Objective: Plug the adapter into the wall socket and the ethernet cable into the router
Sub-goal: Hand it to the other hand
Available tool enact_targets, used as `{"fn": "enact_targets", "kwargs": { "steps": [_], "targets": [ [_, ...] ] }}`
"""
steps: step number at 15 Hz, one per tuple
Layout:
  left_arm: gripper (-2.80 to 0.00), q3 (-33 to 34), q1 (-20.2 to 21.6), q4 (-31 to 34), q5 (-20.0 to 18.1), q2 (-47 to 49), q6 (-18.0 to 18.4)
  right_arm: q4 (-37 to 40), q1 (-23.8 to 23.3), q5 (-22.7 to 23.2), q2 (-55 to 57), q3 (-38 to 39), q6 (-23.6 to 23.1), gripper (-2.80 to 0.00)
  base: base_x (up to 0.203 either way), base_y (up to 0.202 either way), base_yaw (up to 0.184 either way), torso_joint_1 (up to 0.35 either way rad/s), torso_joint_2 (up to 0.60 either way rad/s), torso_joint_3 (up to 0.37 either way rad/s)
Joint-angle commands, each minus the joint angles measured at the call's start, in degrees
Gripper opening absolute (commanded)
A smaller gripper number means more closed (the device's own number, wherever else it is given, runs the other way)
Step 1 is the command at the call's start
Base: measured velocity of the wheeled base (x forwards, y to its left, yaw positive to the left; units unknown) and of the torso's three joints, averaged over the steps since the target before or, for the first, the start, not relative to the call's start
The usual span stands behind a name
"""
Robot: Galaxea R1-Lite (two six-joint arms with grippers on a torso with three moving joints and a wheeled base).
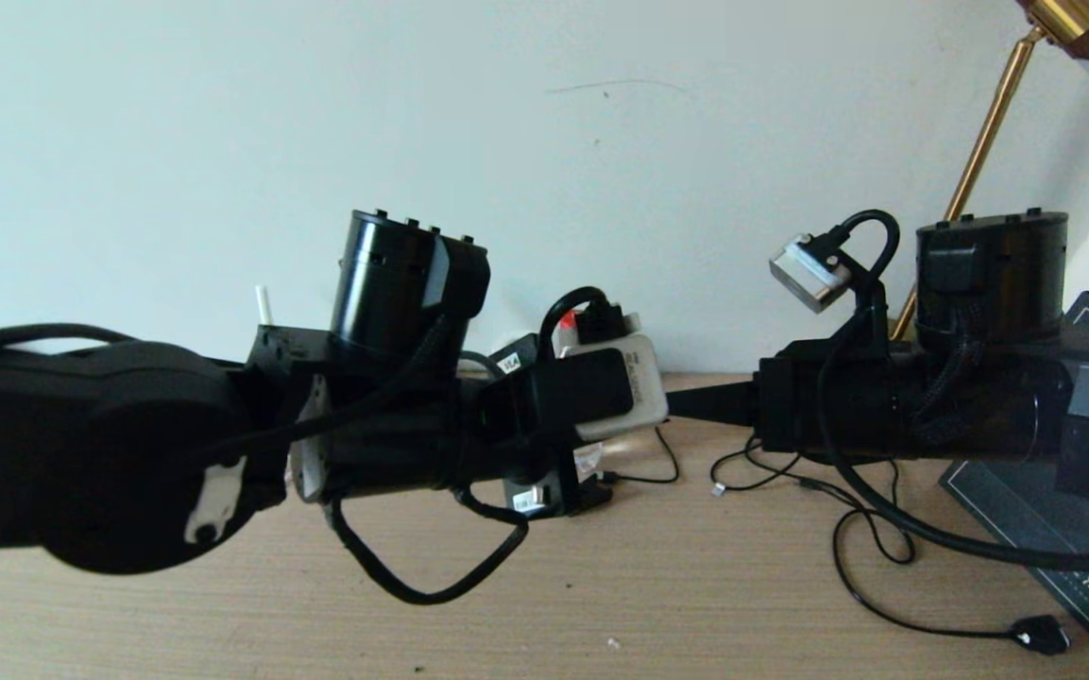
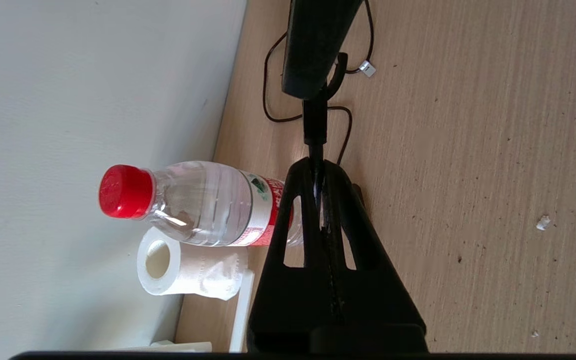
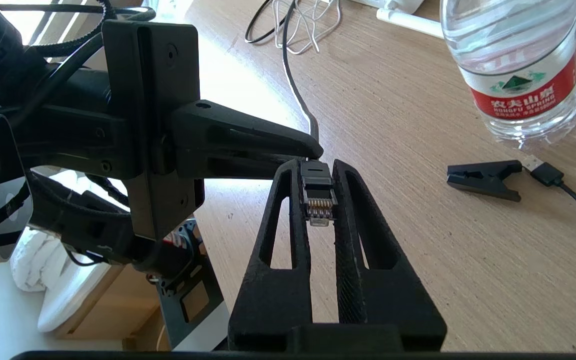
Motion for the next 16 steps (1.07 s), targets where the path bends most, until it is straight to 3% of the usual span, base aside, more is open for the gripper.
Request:
{"fn": "enact_targets", "kwargs": {
  "steps": [1,2,8,11,13,14,16],
  "targets": [
    [-1.29,0.1,-0.7,-0.1,-0.1,0.2,-0.3,-0.2,0.2,0.2,-0.2,0.2,0.5,-2.8,0.0,0.0,0.0,0.0,0.0,0.0],
    [0.0,0.1,-0.7,-0.1,-0.1,0.2,-0.4,-0.2,0.7,0.2,-0.2,0.4,0.7,-2.8,0.0,0.0,0.0,0.0,0.0,0.0],
    [0.0,2.1,-0.6,-0.5,0.3,-1.8,-1.6,-0.1,0.9,-0.2,-0.8,0.6,1.2,-2.8,0.0,0.0,0.0,0.0,0.0,0.0],
    [0.0,7.5,1.0,-0.7,1.8,-7.8,-1.6,-0.1,0.8,-2.4,-2.1,3.0,5.3,-2.8,0.0,0.0,0.0,0.0,0.0,0.0],
    [0.0,11.9,4.8,-5.6,2.4,-11.0,-2.4,-0.2,0.8,-4.0,-1.4,2.1,12.5,-2.8,0.0,0.0,0.0,0.0,0.0,0.0],
    [0.0,13.6,6.9,-10.3,2.2,-11.3,-4.9,-0.1,0.9,-4.7,-1.0,0.2,18.1,-2.8,0.0,0.0,0.0,0.0,0.0,0.0],
    [0.0,16.8,11.2,-17.1,0.8,-11.0,-15.5,0.1,1.2,-5.3,1.1,-4.4,29.6,-2.8,0.0,0.0,0.0,0.0,0.0,0.0]
  ]
}}
